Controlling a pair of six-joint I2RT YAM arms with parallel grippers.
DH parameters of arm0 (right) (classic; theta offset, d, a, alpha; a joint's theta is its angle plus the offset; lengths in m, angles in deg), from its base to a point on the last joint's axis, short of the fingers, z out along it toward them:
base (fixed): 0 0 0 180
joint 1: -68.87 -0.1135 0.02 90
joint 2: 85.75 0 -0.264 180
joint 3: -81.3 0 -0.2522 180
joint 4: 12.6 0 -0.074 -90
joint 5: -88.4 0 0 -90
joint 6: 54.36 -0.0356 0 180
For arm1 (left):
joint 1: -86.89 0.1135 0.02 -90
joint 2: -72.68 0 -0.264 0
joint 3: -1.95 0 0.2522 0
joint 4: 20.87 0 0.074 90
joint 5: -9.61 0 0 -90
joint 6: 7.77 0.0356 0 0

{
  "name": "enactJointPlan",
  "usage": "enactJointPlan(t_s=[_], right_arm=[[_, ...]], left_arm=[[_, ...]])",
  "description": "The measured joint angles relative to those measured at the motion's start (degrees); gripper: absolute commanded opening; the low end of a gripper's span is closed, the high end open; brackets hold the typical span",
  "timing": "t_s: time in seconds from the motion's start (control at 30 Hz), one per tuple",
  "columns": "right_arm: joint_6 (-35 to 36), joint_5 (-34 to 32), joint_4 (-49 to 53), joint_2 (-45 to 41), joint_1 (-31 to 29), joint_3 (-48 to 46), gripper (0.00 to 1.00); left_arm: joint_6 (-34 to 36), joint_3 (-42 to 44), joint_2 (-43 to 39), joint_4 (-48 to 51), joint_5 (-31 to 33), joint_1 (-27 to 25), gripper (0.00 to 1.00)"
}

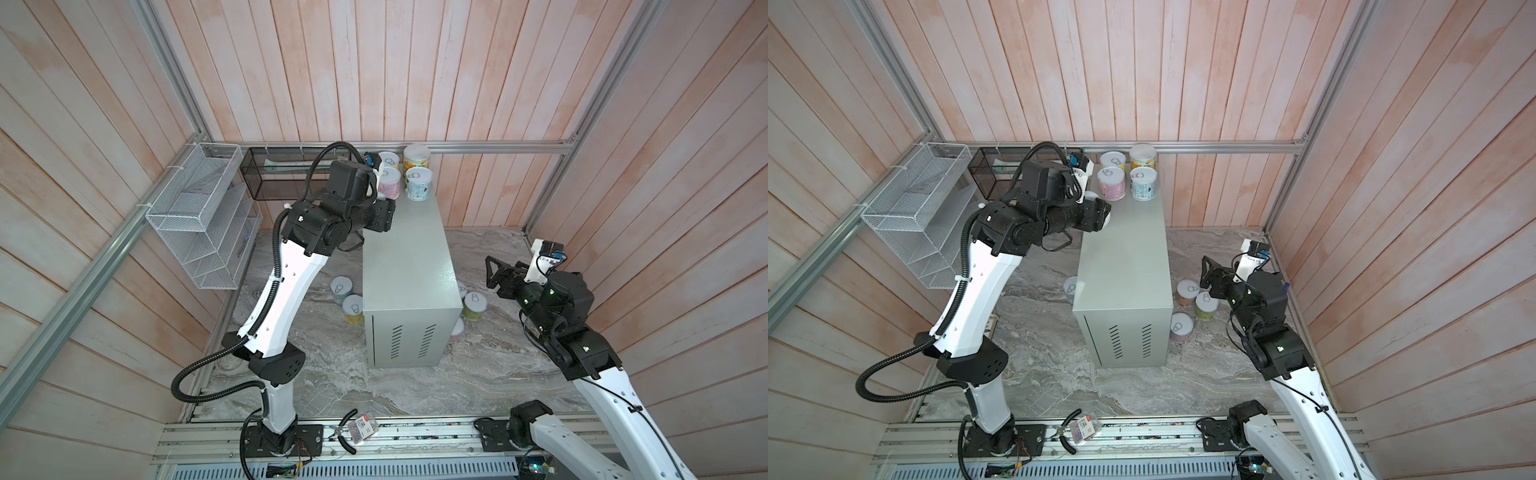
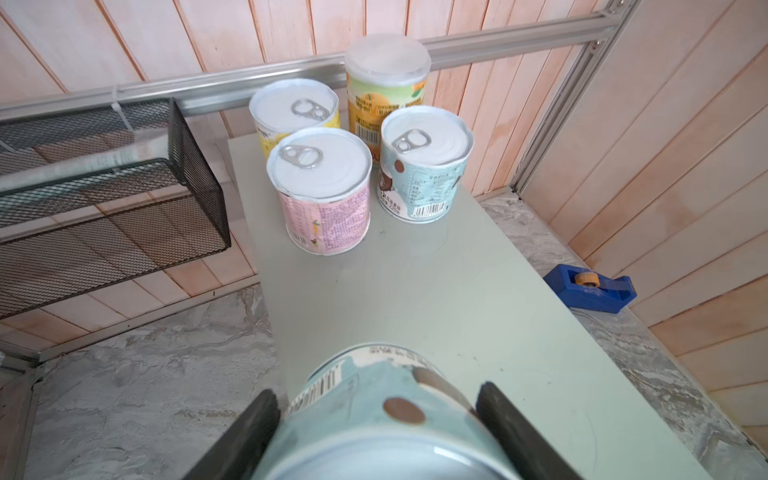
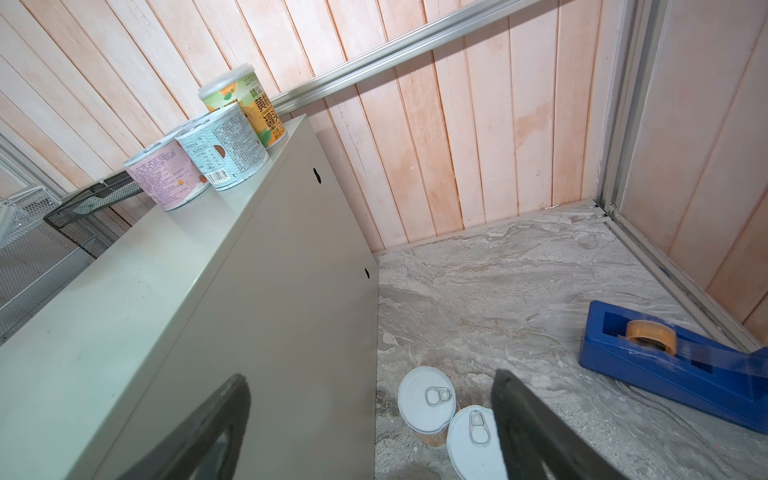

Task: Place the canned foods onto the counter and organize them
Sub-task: 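Lift the pale-blue can with the left gripper over the cabinet top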

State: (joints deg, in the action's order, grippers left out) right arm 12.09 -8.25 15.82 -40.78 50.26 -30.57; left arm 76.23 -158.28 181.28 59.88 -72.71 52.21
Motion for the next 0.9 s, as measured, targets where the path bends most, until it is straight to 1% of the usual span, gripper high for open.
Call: enactJointPlan(t_s=[0.13, 0.43, 0.47, 0.53, 0.57, 0.6, 0.63, 0.73, 0.77, 0.8, 0.83, 0.87, 0.9], right_arm=[[0.3, -0.3, 0.0, -0.2, 0.0, 1.0, 0.89], [0.7, -0.4, -0.1, -0.2, 0.0, 1.5, 0.88], [0.7, -0.4, -0.1, -0.3, 0.0, 1.5, 0.88], [0.7, -0.3, -0.2, -0.3, 0.0, 1.5, 0.88], [0.6, -0.3, -0.2, -0.3, 0.0, 1.5, 0.88], [0.6, -0.3, -0.2, -0.2, 0.0, 1.5, 0.88], [0.6, -0.3, -0.2, -0.2, 0.0, 1.5, 0.88], [0.6, -0.3, -0.2, -0.1, 0.0, 1.5, 0.88], [0.6, -0.3, -0.2, 0.0, 0.0, 1.5, 0.88], [0.6, -0.3, -0.2, 0.2, 0.0, 1.5, 0.88], [0.6, -0.3, -0.2, 0.3, 0.0, 1.5, 0.88], [0.6, -0.3, -0.2, 0.7, 0.0, 1.6, 0.88], [0.6, -0.3, -0.3, 1.0, 0.0, 1.6, 0.88]], left_arm=[[0.0, 0.0, 1.4, 1.9, -0.2, -0.2, 0.00], [0.4, 0.0, 2.0, 2.8, -0.2, -1.1, 0.00], [0.4, 0.0, 2.1, 2.7, -0.2, -1.1, 0.04], [0.5, 0.0, 2.4, 2.7, -0.3, -1.1, 0.23], [0.4, 0.0, 2.7, 2.7, -0.3, -1.1, 0.36], [0.5, 0.0, 2.9, 2.7, -0.5, -1.1, 0.46], [0.5, 0.0, 3.1, 2.6, -0.6, -1.1, 0.54], [0.5, 0.0, 3.5, 1.4, -1.3, -1.1, 0.67], [0.5, 0.0, 3.6, 1.1, -1.4, -1.1, 0.84], [0.6, 0.1, 3.7, 1.0, -1.5, -1.1, 0.92], [0.4, 0.1, 3.7, 0.7, -1.5, -1.1, 0.94], [0.5, 0.0, 3.8, 0.2, -1.6, -1.1, 0.99], [0.7, 0.0, 3.8, -0.4, -1.6, -1.1, 1.00]])
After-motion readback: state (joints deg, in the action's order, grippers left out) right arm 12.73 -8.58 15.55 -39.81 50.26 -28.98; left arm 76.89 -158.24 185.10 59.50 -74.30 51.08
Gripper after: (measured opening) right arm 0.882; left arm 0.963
